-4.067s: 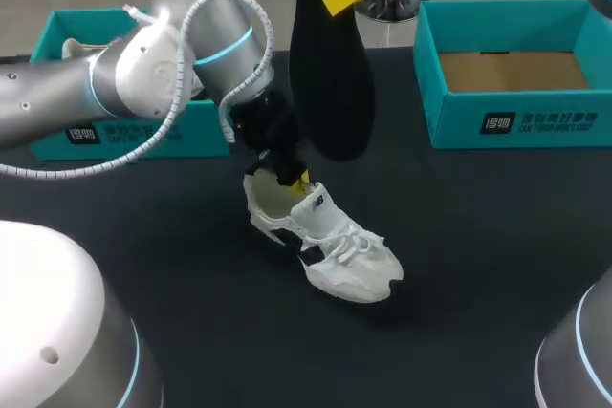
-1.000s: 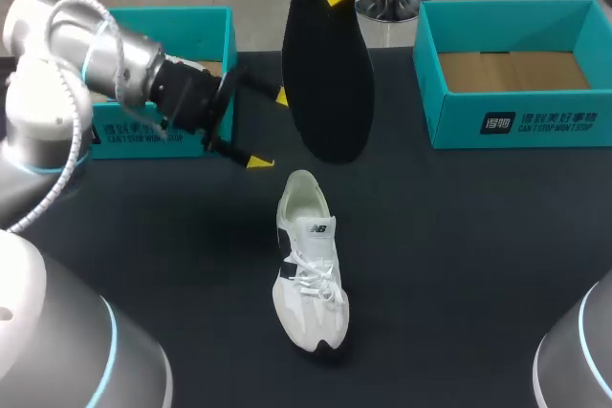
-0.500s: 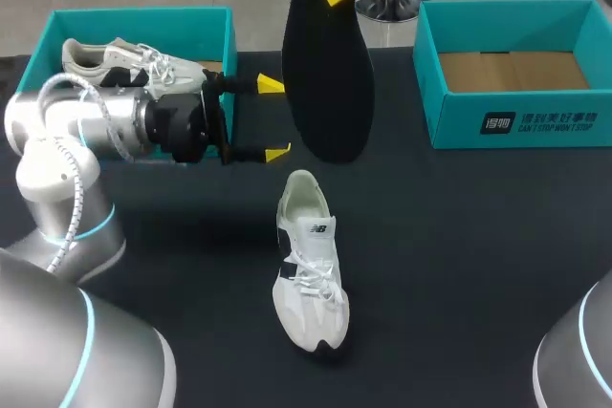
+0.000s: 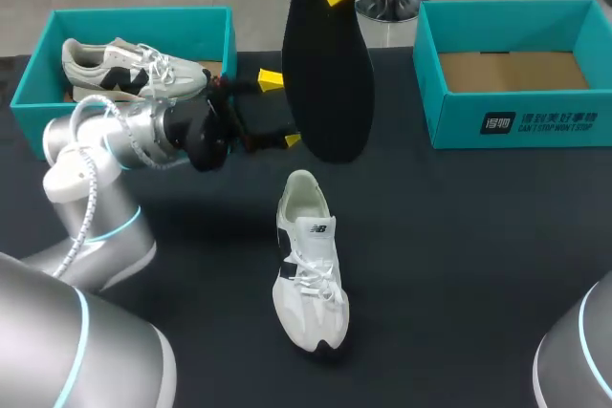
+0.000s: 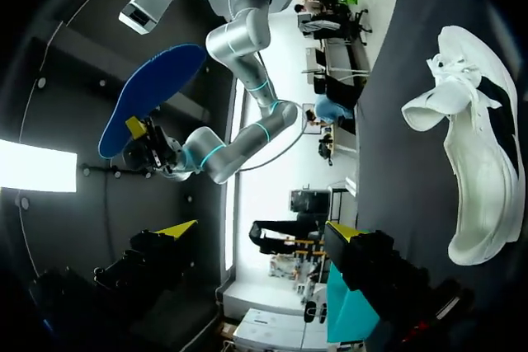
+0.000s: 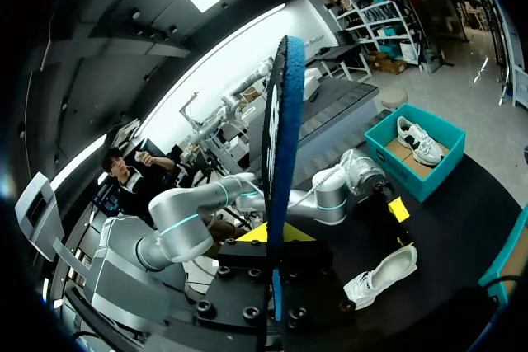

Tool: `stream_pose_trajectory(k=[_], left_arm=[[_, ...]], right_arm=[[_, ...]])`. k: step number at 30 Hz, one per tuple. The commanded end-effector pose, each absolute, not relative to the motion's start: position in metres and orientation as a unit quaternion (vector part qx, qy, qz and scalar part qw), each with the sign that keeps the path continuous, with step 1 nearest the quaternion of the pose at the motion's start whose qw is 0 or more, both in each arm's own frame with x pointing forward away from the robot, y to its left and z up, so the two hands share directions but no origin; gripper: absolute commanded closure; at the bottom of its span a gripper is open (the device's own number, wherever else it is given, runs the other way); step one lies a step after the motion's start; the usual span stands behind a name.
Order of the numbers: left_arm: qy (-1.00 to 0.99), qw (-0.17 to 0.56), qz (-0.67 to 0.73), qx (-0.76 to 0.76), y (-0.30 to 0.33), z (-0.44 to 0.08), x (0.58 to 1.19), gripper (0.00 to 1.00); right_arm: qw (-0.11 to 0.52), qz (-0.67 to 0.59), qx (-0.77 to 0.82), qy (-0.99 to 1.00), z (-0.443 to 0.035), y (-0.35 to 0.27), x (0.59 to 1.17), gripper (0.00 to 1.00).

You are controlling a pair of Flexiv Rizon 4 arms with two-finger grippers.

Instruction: Take the shoe out of the shoebox, open the shoe tongue, remove and reinsert the insole, then place the shoe into the shoebox

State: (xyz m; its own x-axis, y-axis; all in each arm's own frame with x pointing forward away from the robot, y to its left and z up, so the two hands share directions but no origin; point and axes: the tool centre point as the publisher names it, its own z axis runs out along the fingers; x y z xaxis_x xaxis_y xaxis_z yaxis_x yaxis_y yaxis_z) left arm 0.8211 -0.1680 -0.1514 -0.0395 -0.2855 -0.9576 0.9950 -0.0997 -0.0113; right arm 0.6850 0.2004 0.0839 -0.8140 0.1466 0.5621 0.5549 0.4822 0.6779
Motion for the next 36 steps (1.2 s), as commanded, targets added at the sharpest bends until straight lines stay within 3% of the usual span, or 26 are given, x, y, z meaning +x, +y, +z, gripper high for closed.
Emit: stream_pose_trajectory(k=[1, 22, 36], left_arm=[[0.422, 0.531, -0.563, 0.473, -0.174, -0.139, 0.831, 0.0], [0.464, 0.518, -0.494, 0.522, -0.176, -0.149, 0.84, 0.0], [0.464, 0.518, -0.494, 0.522, -0.176, -0.149, 0.84, 0.0]], right_arm=[[0.221, -0.462, -0.211, -0.833, 0.084, 0.202, 0.686, 1.0], [0.221, -0.462, -0.211, -0.833, 0.084, 0.202, 0.686, 1.0], [0.267, -0.452, -0.283, -0.803, 0.021, 0.157, 0.734, 1.0]])
